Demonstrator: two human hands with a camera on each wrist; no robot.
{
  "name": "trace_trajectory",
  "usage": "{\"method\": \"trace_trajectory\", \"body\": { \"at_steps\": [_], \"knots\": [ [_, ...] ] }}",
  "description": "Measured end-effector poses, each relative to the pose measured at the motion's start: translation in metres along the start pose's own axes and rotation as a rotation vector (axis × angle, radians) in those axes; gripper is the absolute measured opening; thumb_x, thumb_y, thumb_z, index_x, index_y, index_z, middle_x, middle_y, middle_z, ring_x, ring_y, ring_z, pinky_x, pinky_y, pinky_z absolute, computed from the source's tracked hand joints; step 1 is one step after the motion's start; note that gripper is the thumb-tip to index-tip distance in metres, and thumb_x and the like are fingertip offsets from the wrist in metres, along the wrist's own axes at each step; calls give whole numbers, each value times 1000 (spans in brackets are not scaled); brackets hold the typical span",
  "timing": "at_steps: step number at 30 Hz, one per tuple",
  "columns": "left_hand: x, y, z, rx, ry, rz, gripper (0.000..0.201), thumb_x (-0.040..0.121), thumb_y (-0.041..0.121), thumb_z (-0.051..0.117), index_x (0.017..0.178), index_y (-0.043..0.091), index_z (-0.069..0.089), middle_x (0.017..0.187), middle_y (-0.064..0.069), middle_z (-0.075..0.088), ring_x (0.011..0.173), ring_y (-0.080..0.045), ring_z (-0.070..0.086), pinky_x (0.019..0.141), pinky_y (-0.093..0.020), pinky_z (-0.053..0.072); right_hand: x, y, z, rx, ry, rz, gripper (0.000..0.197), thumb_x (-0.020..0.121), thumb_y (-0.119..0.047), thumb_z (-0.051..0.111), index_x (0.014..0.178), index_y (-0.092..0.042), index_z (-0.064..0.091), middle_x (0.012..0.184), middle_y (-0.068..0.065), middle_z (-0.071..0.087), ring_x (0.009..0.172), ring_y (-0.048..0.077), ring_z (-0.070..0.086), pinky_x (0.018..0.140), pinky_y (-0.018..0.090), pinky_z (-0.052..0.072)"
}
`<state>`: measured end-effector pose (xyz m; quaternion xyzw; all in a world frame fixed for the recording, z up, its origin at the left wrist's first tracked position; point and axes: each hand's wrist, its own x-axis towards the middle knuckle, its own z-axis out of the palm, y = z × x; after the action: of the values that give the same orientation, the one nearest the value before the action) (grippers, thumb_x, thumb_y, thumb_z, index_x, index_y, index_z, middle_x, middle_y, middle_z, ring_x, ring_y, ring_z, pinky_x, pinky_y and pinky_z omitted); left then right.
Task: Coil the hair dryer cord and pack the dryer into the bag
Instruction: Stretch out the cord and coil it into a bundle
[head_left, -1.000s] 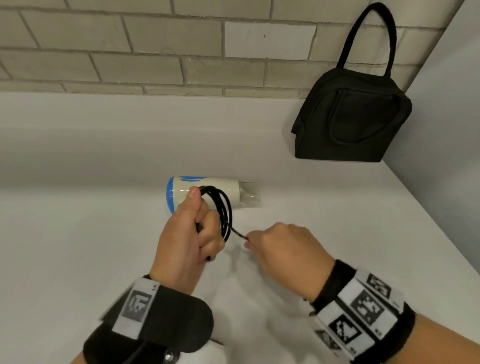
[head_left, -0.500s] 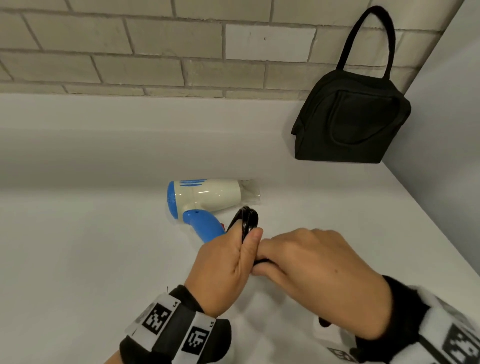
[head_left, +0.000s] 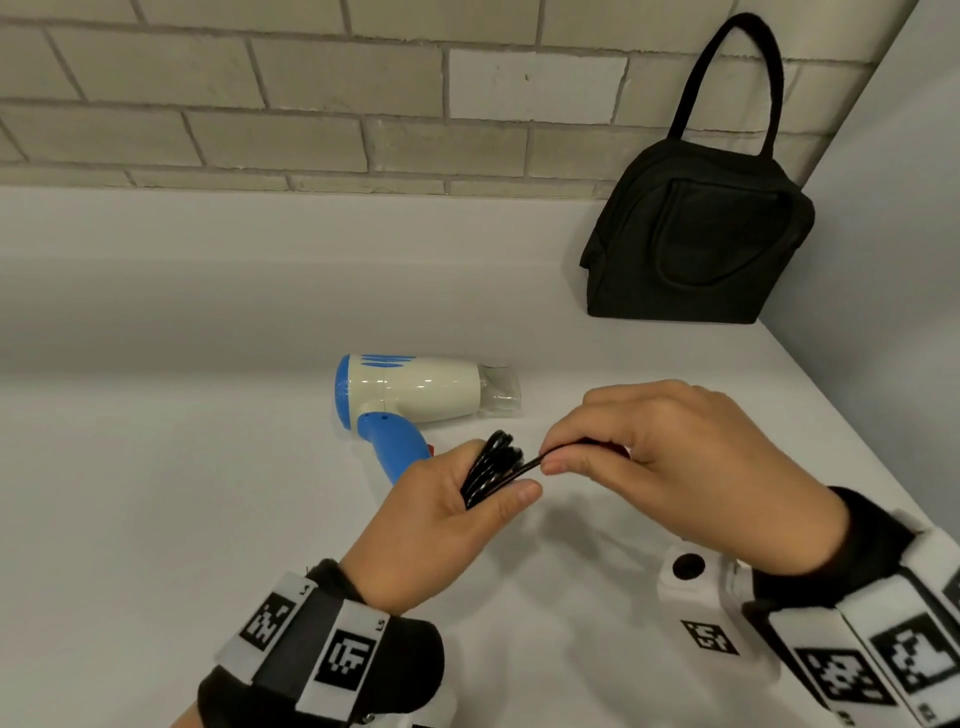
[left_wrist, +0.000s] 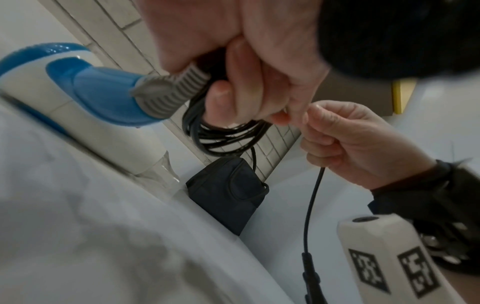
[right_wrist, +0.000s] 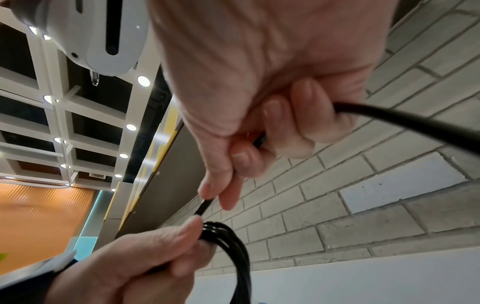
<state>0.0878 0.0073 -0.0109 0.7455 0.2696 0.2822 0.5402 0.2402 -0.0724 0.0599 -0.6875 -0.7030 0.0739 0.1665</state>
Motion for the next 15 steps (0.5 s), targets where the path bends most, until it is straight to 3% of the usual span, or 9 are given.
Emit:
{"method": "trace_trajectory", "body": {
  "at_steps": [2,4,6,8,11,12,13,15],
  "knots": [
    [1,1,-2,-41,4,-39,31,65,44,56,67,14,55,38,13,44,38,0,38,42,-8,31,2,4,0,44,81,-1,34,73,-61,37,93,-41,57,64,-26,54,68,0,51,56,25,45],
    [1,-3,-6,-164,6,-91,35,71,45,67,61,14,54,32,9,37,32,-2,30,38,-9,28,6,7,0,60,88,-45,39,71,-63,43,104,-44,51,69,-32,47,69,-3,51,58,24,46],
    [3,-5,-10,-301,-22,-137,28,65,40,69,50,23,53,30,8,33,29,-2,26,35,-12,27,14,9,7,3,-40,-107,53,68,-63,54,117,-46,43,92,-28,46,83,-1,51,66,24,47],
    [5,-7,-16,-444,-97,-144,27,59,38,65,40,24,50,27,10,32,26,-2,25,35,-13,26,24,9,21,112,-166,-116,61,69,-52,67,124,-40,44,107,-22,48,89,-2,51,72,21,45],
    [7,-10,-25,-611,-239,-114,44,59,45,74,34,22,47,27,14,29,25,-1,24,35,-12,29,37,7,43,650,-224,-66,41,74,-21,71,110,-31,54,100,-15,60,86,14,62,80,33,52],
    [6,-11,-27,-640,-257,-115,46,60,48,74,33,22,46,28,14,25,24,-1,23,36,-11,30,39,7,48,777,-227,-42,34,76,-13,67,104,-30,55,95,-13,61,85,10,62,80,28,51],
    [6,-13,-29,-677,-259,-130,45,60,48,74,36,22,46,28,14,22,23,-1,21,37,-10,31,41,6,51,848,-228,-24,28,80,-8,63,98,-29,56,86,-10,62,78,3,61,75,22,50],
    [7,-15,-30,-749,-235,-176,53,59,47,76,53,2,49,27,14,25,22,-1,22,36,-12,34,45,0,55,886,-233,-1,21,87,-5,52,87,-26,55,69,-3,59,59,-2,56,58,18,45]
  ]
}}
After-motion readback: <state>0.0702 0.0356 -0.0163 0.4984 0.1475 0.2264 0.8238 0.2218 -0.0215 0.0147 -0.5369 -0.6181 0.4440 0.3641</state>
